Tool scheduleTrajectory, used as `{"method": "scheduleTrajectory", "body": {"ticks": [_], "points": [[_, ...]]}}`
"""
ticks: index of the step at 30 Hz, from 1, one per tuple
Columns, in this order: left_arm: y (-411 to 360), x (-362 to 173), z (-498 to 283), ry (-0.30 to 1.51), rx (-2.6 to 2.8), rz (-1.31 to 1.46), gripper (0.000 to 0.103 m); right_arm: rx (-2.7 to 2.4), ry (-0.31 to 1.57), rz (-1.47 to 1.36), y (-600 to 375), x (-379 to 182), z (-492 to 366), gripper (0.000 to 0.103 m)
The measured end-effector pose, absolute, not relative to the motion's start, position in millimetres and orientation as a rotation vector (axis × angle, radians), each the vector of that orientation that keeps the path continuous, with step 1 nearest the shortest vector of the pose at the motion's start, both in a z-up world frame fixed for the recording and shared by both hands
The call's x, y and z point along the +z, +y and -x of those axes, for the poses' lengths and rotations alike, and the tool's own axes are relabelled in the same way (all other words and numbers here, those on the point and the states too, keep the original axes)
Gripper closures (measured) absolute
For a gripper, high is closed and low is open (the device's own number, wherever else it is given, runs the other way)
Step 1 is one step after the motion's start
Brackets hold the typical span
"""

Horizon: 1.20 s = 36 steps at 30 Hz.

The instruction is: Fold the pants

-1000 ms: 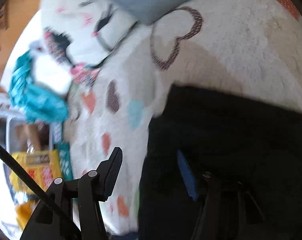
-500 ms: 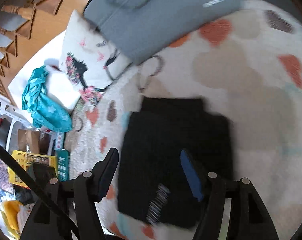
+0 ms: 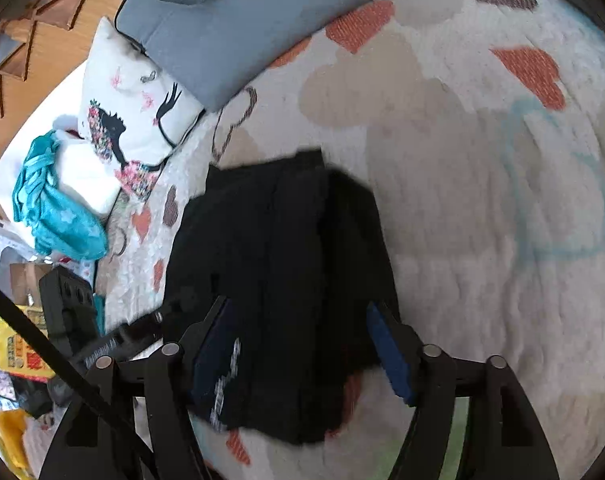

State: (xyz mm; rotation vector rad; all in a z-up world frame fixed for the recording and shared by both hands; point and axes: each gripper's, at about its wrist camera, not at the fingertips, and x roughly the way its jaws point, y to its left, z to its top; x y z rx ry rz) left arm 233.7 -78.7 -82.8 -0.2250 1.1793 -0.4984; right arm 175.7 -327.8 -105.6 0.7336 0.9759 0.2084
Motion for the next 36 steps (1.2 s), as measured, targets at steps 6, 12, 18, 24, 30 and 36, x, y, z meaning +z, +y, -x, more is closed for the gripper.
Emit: {"method": "scheduleTrajectory", "body": {"ticks": [6,12,18,24,30,36], "points": [[-79,-79,-240,1.18,-0.552,0.289,0.052,0.233,0.955,-0.727,-319,-102,-194,0.032],[-73,-66,-247,1.136,-0.563,0.382,0.064,0.321,0.905,-0.684,-303,-74,-209,0.069],[-71,-75,-263,1.147,-0.445,0.404,0.053,0.207,0.905,-0.639,-305,-75,-234,0.066],[-57,-77,-262,1.201,-0.429,0.461,0.044,0.073,1.053,-0.668,-319,-90,-229,0.033],[-23,-41,-244,1.006,-0.369,0.505,0.045,-0.053,0.891,-0.744,-346,-69,-187,0.027],[-40,-47,-231,1.035,-0.444,0.52,0.045,0.434,0.755,-1.05,-333,-71,-208,0.027]]}}
